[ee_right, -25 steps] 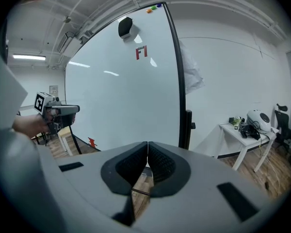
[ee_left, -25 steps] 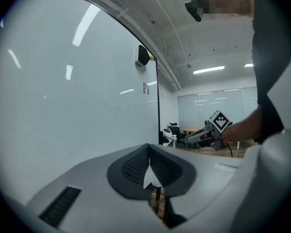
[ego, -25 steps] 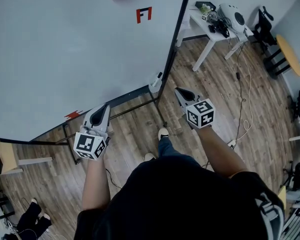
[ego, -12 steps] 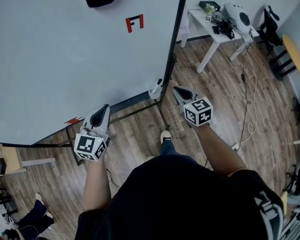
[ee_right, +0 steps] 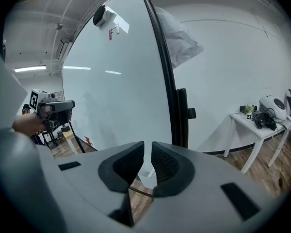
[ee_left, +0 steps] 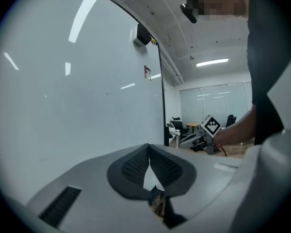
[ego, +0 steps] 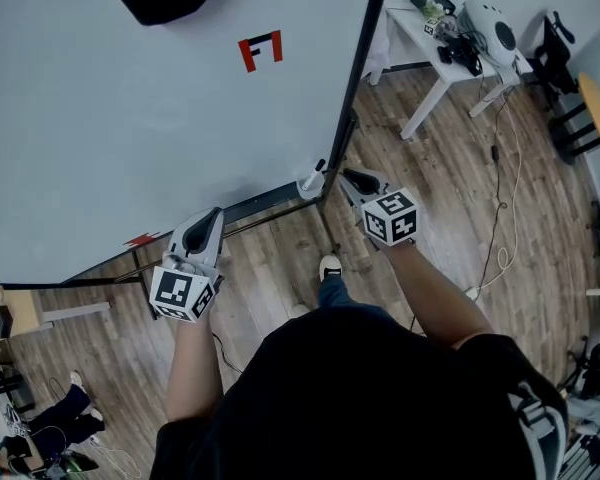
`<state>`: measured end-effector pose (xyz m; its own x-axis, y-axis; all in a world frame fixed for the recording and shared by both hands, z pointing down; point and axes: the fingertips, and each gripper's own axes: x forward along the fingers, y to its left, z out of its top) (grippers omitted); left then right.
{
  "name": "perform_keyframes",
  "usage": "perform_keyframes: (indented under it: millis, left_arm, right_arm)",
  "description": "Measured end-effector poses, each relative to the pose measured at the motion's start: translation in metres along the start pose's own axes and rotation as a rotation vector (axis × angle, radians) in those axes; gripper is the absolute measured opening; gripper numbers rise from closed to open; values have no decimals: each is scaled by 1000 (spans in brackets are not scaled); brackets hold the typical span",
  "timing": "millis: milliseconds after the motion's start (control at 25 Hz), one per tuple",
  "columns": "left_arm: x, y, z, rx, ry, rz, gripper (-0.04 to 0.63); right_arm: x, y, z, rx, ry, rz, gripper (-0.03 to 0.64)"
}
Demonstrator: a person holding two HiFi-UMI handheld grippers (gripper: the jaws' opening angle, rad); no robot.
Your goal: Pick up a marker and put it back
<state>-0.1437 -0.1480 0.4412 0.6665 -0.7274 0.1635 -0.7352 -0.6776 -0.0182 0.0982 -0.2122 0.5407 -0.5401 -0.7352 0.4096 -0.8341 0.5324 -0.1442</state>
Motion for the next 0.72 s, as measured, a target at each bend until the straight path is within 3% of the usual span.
perform_keyframes:
  millis: [720]
  left_arm:
    - [42, 3, -38, -52, 85, 0, 12]
  right_arm:
    - [70, -29, -50, 95, 121, 58, 78]
